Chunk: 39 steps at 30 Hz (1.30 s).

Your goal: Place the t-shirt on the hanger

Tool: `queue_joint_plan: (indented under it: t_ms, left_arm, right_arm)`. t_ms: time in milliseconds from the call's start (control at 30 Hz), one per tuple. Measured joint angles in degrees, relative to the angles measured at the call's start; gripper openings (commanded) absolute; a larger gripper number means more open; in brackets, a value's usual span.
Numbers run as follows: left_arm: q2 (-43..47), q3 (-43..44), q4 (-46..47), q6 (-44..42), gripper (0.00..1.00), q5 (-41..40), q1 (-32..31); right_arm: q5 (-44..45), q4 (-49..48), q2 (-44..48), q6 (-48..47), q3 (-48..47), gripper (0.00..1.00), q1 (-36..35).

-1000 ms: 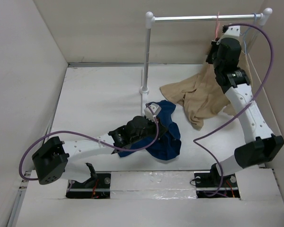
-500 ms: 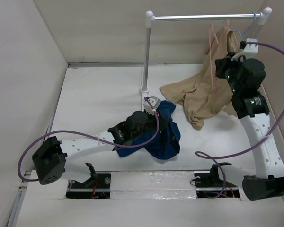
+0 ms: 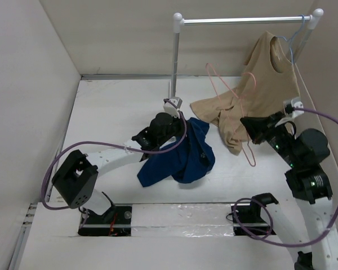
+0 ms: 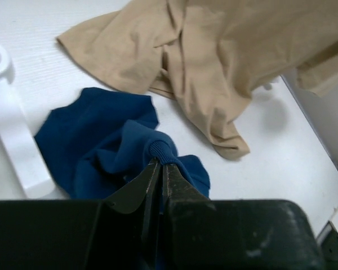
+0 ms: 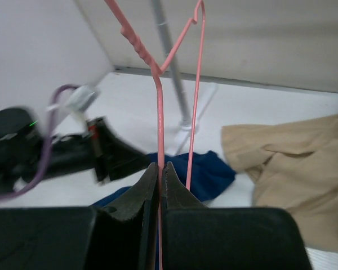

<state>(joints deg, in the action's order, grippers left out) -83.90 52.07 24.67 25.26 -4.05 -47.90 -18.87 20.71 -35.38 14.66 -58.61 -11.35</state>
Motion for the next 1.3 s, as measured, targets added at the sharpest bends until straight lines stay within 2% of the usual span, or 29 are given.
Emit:
queue_joint_plan:
  t_ms: [267, 633, 1000, 1300]
  left_arm:
    - [-3.89, 4.24, 0.09, 0.87, 0.0, 2.56, 8.83]
    - [-6.45, 10.12, -0.39, 0.92, 0.0, 5.07, 11.28]
    - [-5.44, 9.73, -0.55, 1.33, 0.0, 6.45, 10.73]
    - [-1.73, 7.72, -2.01, 0.5, 0.0, 7.85, 9.25]
  right_arm:
    - [-5.88, 11.52, 10.69, 1.18, 2.32, 0.0, -2.27]
    - [-12.7, 25.88, 13.33, -0.76, 2.99, 0.0, -2.27]
    - [-11.26, 23.65, 12.94, -0.7, 8.74, 0.0, -2.27]
    - [-9.94, 14.21, 8.48, 1.18, 13.99, 0.0, -2.27]
